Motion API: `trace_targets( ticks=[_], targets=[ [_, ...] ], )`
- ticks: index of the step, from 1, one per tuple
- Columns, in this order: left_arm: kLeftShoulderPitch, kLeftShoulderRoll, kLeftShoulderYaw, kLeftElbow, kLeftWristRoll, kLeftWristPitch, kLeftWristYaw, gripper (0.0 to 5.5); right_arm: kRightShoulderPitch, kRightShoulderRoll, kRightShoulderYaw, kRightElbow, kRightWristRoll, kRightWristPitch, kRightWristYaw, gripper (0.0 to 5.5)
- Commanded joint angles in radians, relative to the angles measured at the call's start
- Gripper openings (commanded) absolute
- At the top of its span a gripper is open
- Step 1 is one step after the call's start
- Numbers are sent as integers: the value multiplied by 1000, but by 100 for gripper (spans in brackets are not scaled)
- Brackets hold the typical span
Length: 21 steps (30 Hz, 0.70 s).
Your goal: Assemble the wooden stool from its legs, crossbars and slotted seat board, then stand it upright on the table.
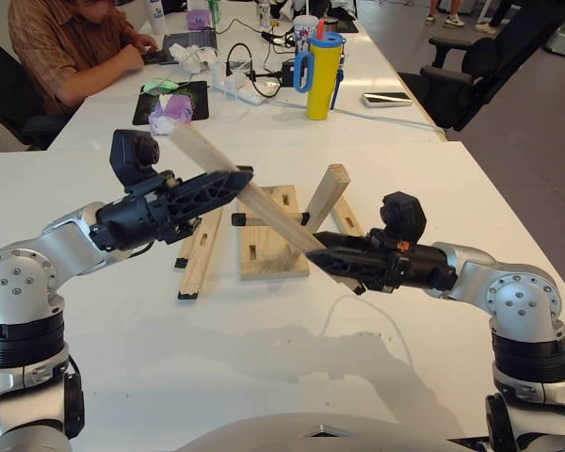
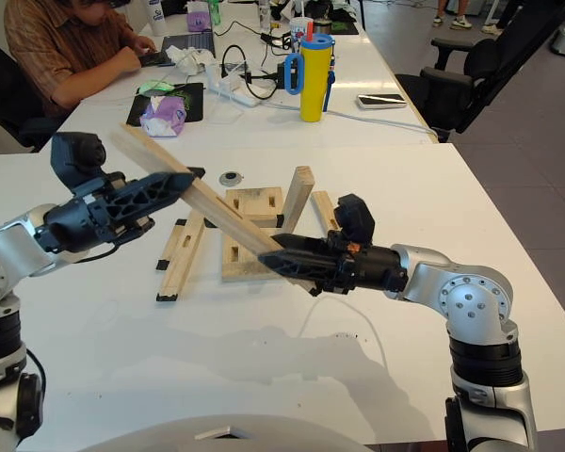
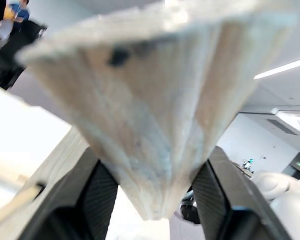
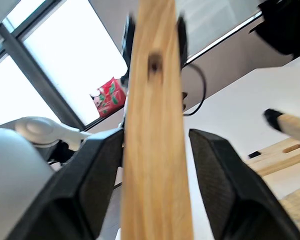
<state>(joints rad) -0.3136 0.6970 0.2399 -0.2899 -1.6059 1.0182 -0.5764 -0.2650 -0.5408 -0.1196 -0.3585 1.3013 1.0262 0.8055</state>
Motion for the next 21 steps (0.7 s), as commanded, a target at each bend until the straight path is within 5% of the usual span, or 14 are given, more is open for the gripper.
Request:
trace_targets(
  ticks=[1,6,11,21],
  targets=[
    [55,56,42,-12,41,14,-24,202,44,-7,28,-18,-62,-21,-8,309],
    [151,162,112,31,171,19,-123,202,128,12,132,-22,-255,-102,-41,345],
    [121,201,110,208,414,-98,-189,202,138,202,247,68,-459,-182,-281,345],
    [8,112,70,267,607,-251,-263,202,81,432,290,239,-656,-260,-483,345]
  ],
)
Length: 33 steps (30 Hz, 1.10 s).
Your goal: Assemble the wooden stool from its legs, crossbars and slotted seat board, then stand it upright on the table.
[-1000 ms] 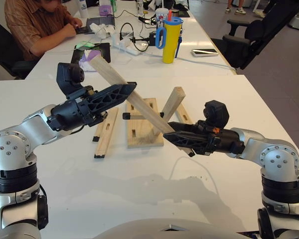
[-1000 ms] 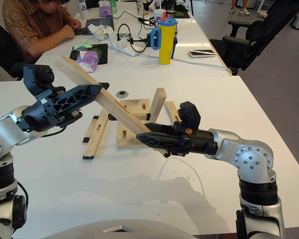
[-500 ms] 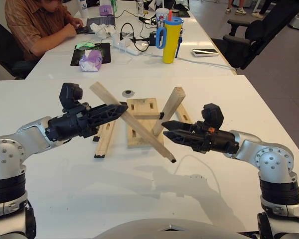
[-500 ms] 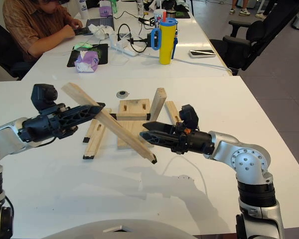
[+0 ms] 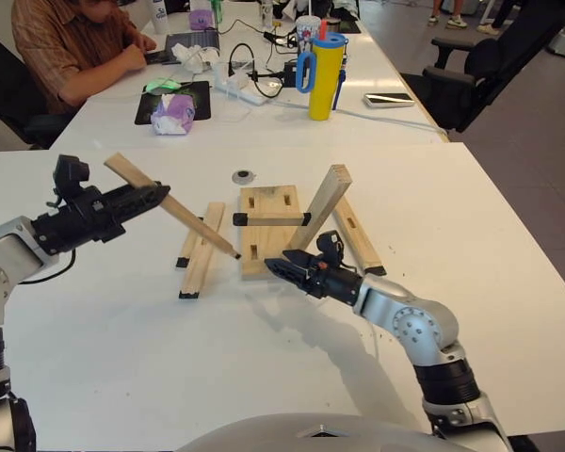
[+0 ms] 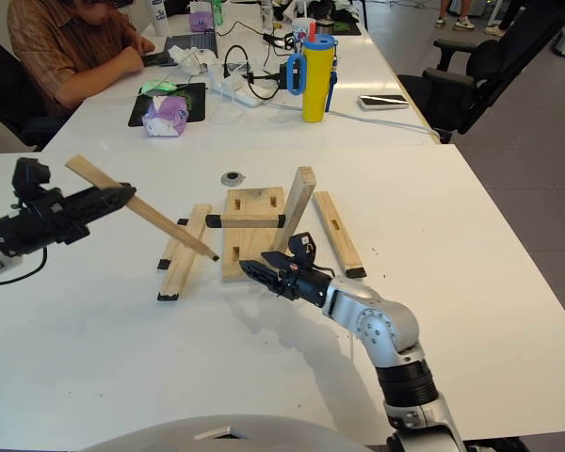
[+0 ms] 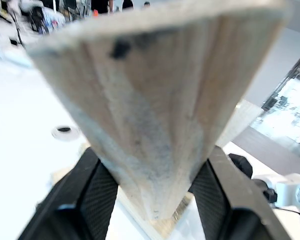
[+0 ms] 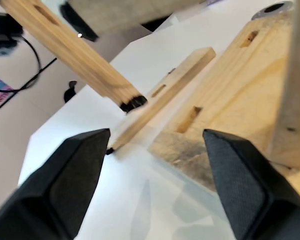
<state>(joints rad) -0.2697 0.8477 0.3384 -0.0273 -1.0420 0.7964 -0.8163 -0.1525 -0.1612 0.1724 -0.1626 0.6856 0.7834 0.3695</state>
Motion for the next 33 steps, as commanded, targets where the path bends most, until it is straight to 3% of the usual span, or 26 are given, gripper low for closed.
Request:
trace_targets(
  ticks=[1,10,17,33],
  targets=[
    [-47,-55,-41,0,57,-41,-23,202,-33,61,-3,52,-63,-19,-68,345],
    [-33,-124,-85,-36,138,-87,-67,202,-70,5,-40,70,-152,-6,-71,345],
    [-48,-172,-142,-25,204,-139,-108,202,-32,-54,77,32,-189,53,35,345],
    [-173,-171,-306,148,449,-282,-253,202,-18,-51,134,71,-269,32,59,345]
  ],
)
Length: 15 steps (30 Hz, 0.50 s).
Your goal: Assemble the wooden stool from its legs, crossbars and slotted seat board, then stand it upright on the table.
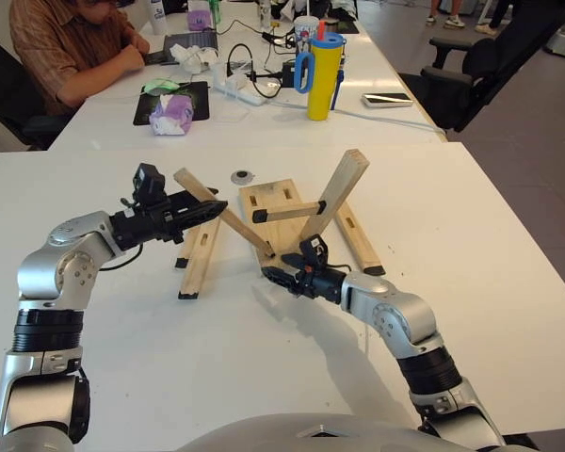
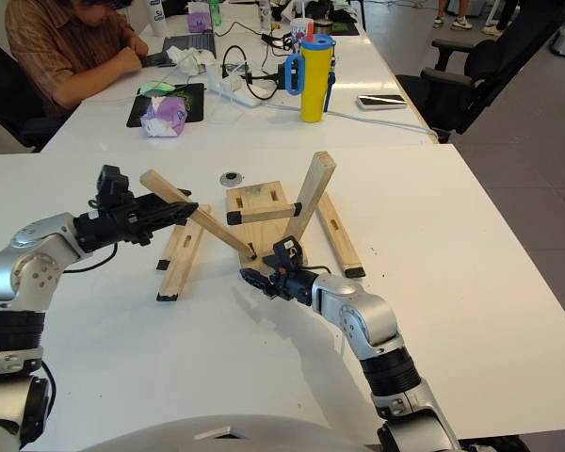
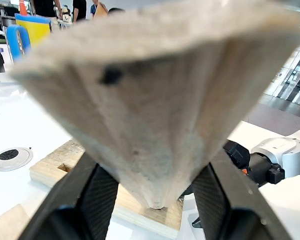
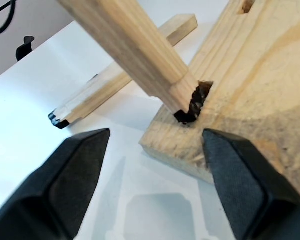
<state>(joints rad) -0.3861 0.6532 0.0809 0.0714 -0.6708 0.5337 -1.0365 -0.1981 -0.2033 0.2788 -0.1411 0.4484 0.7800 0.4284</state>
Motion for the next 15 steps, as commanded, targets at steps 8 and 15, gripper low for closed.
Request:
trace_targets(
  ticks=[8,15],
  targets=[
    [-152,110,-151,45,193,-29,-139,202,20,-23,48,61,-69,52,1,345],
    [-139,107,-277,-80,254,5,-172,202,17,-13,53,76,-85,74,-9,345]
  ],
)
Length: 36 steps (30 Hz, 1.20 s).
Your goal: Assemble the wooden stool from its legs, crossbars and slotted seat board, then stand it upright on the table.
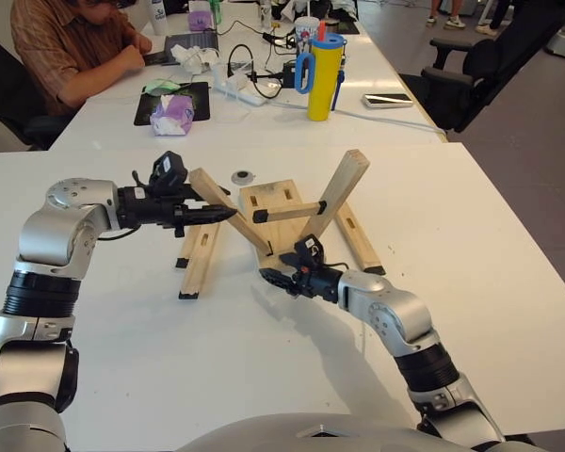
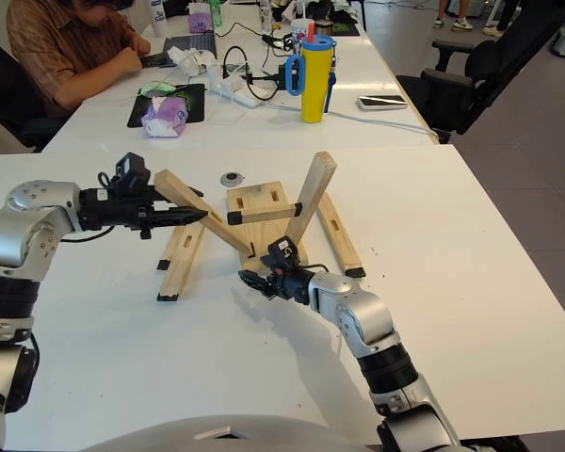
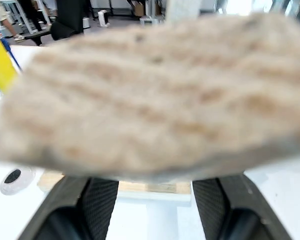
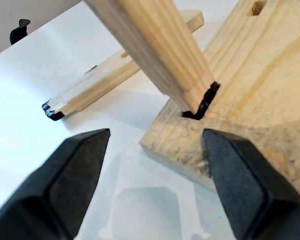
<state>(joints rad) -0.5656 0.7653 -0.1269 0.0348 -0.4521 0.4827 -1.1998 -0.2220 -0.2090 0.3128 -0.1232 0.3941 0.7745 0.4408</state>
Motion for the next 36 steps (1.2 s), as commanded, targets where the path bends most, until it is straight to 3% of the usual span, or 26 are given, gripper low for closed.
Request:
trace_targets(
  ticks=[1,10,21,29,36],
  targets=[
    [40,-13,-68,-51,29,65,-3,202,38,-5,19,62,-31,81,-23,345],
    [67,-157,-56,39,29,35,76,202,40,1,24,80,-31,85,-12,345],
    [180,-280,-69,207,72,-169,76,202,37,15,13,112,-43,15,27,345],
    [164,-264,-62,205,72,-188,89,202,150,57,-194,-185,105,-234,75,234],
    [163,-239,-56,200,70,-184,90,202,2,95,-214,-414,104,-215,-76,131]
  ],
)
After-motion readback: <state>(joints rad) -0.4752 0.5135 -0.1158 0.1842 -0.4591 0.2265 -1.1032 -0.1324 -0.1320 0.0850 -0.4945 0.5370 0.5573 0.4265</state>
